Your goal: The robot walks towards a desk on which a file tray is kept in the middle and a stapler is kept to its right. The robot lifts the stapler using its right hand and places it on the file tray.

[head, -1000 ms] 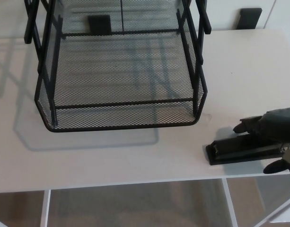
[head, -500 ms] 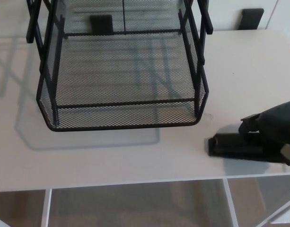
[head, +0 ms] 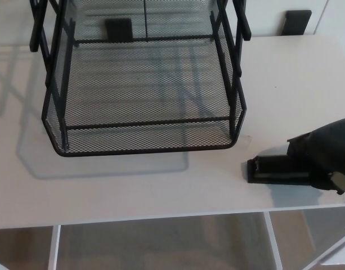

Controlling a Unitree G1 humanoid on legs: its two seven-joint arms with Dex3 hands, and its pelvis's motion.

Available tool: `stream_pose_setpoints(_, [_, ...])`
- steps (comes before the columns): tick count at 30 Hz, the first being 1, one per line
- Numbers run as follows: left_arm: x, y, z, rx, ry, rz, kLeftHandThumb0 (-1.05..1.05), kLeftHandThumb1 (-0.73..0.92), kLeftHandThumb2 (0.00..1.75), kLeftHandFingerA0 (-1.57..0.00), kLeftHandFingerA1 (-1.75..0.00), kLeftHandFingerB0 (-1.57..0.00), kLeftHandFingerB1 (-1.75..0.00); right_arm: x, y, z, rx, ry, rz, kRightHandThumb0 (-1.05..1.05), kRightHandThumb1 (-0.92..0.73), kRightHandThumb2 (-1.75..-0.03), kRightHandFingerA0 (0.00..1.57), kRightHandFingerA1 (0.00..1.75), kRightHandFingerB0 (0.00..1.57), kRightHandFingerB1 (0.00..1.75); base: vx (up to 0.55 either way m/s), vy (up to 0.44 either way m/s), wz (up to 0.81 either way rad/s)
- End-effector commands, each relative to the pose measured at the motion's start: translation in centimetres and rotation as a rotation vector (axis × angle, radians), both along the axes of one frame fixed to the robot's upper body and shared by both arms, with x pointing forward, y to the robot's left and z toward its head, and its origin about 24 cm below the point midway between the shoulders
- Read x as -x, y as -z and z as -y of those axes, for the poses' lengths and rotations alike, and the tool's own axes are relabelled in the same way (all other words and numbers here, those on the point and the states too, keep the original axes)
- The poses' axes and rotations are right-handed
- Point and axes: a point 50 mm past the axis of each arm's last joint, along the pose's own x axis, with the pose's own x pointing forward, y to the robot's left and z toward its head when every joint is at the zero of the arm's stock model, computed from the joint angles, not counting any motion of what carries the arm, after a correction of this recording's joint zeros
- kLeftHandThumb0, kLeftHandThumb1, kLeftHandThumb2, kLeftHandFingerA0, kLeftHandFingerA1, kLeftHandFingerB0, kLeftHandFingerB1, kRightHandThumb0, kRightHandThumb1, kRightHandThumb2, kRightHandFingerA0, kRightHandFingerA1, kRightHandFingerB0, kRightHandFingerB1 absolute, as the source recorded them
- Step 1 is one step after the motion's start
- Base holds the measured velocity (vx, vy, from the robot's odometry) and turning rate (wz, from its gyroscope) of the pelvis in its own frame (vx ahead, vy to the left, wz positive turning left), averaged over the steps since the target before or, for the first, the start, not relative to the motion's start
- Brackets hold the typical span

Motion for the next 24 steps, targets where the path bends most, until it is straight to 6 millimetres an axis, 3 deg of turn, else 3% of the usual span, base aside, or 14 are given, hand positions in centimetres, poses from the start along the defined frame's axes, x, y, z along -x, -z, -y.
stream_pose_setpoints(1, [0.1, 0.3, 0.2, -0.005, 0.063, -0.056, -0.54, 0.79, 0.63, -0.56, -0.57, -0.37, -0.45, 3.0, 1.9, 2.7, -0.058, -0.080, 0.360, -0.16, -0.58, -0.85, 0.91, 1.04, 0.90, 0.99, 0.00, 0.000, 0.00])
stream_pose_setpoints(3, [0.1, 0.3, 0.3, -0.005, 0.071, -0.060, -0.54, 0.79, 0.63, -0.55, -0.57, -0.37, -0.45, 3.1, 1.7, 3.0, -0.070, -0.065, 0.361, -0.15, -0.58, -0.87, 0.90, 0.89, 0.89, 1.07, 0.00, 0.000, 0.00])
stream_pose_setpoints(5, [0.2, 0.4, 0.3, -0.009, 0.071, -0.068, -0.54, 0.78, 0.63, -0.57, -0.58, -0.37, -0.46, 3.1, 1.1, 3.6, -0.154, 0.009, 0.395, -0.13, -0.58, -0.94, 0.87, 1.54, 0.80, 1.37, 0.00, 0.000, 0.00])
stream_pose_setpoints(7, [0.2, 0.4, 0.2, -0.012, 0.071, -0.071, -0.54, 0.78, 0.63, -0.57, -0.58, -0.37, -0.46, 2.8, 0.2, 4.3, -0.188, 0.056, 0.423, -0.15, -0.64, -0.88, 0.92, 1.75, 0.73, 1.45, 0.00, 0.000, 0.00])
stream_pose_setpoints(8, [0.2, 0.4, 0.2, -0.013, 0.072, -0.075, -0.55, 0.78, 0.63, -0.57, -0.57, -0.38, -0.46, 2.5, -0.7, 4.9, -0.204, 0.100, 0.436, -0.25, -0.55, -0.99, 1.21, 1.40, 0.87, 1.16, 0.00, 0.000, 0.00])
stream_pose_setpoints(10, [0.5, 0.3, 0.2, -0.012, 0.082, -0.078, -0.54, 0.78, 0.64, -0.56, -0.57, -0.37, -0.47, 2.3, -1.6, 5.5, -0.219, 0.108, 0.468, -0.24, -0.54, -0.99, 1.20, 1.39, 0.89, 1.19, 0.00, 0.000, 0.00])
stream_pose_setpoints(11, [0.5, 0.3, 0.2, -0.015, 0.088, -0.088, -0.54, 0.79, 0.64, -0.55, -0.56, -0.38, -0.47, 2.1, -2.3, 5.8, -0.201, 0.113, 0.482, -0.16, -0.64, -0.84, 0.86, 1.75, 0.72, 1.49, 0.00, 0.000, 0.00])
stream_pose_setpoints(13, [0.5, 0.4, 0.2, -0.014, 0.092, -0.094, -0.55, 0.79, 0.63, -0.54, -0.56, -0.40, -0.48, 1.7, -3.6, 6.2, -0.205, 0.129, 0.512, -0.13, -0.67, -0.83, 1.01, 1.73, 0.70, 1.41, 0.00, 0.000, 0.00])
stream_pose_setpoints(14, [0.5, 0.4, 0.2, -0.010, 0.085, -0.091, -0.55, 0.79, 0.63, -0.54, -0.56, -0.39, -0.48, 1.6, -4.2, 6.3, -0.210, 0.130, 0.541, -0.17, -0.66, -0.81, 0.84, 1.75, 0.68, 1.50, 0.00, 0.000, 0.00])
stream_pose_setpoints(18, [1.1, 0.6, 0.2, -0.012, 0.093, -0.114, -0.55, 0.79, 0.64, -0.55, -0.56, -0.39, -0.47, 0.9, -7.3, 6.3, -0.237, 0.103, 0.614, -0.07, -0.62, -0.84, 0.91, 1.71, 0.65, 1.44, 0.00, 0.000, 0.00])
stream_pose_setpoints(21, [1.0, 0.6, 0.2, -0.016, 0.102, -0.121, -0.55, 0.79, 0.64, -0.57, -0.56, -0.40, -0.47, 0.5, -8.8, 6.1, -0.244, 0.094, 0.667, -0.16, -0.60, -0.86, 0.81, 1.66, 0.73, 1.49, 0.00, 0.000, 0.00])
stream_pose_setpoints(22, [1.1, 0.7, 0.2, -0.013, 0.102, -0.123, -0.56, 0.79, 0.64, -0.57, -0.57, -0.39, -0.48, 0.3, -9.3, 6.0, -0.269, 0.096, 0.679, -0.15, -0.64, -0.80, 0.91, 1.68, 0.68, 1.44, 0.00, 0.000, 0.00])
stream_pose_setpoints(23, [1.2, 0.7, 0.3, -0.013, 0.107, -0.130, -0.52, 0.59, 1.02, -0.56, -0.68, -0.29, -0.56, 0.1, -10.4, 5.7, -0.327, 0.071, 0.725, -0.16, -0.63, -0.78, 0.88, 1.72, 0.74, 1.51, 0.00, 0.000, 0.00])
stream_pose_setpoints(24, [1.2, 0.7, 0.2, -0.012, 0.109, -0.133, -0.52, 0.59, 1.02, -0.56, -0.68, -0.29, -0.56, 0.1, -10.8, 5.6, -0.352, 0.060, 0.745, -0.16, -0.63, -0.78, 0.88, 1.72, 0.74, 1.51, 0.00, 0.000, 0.00])
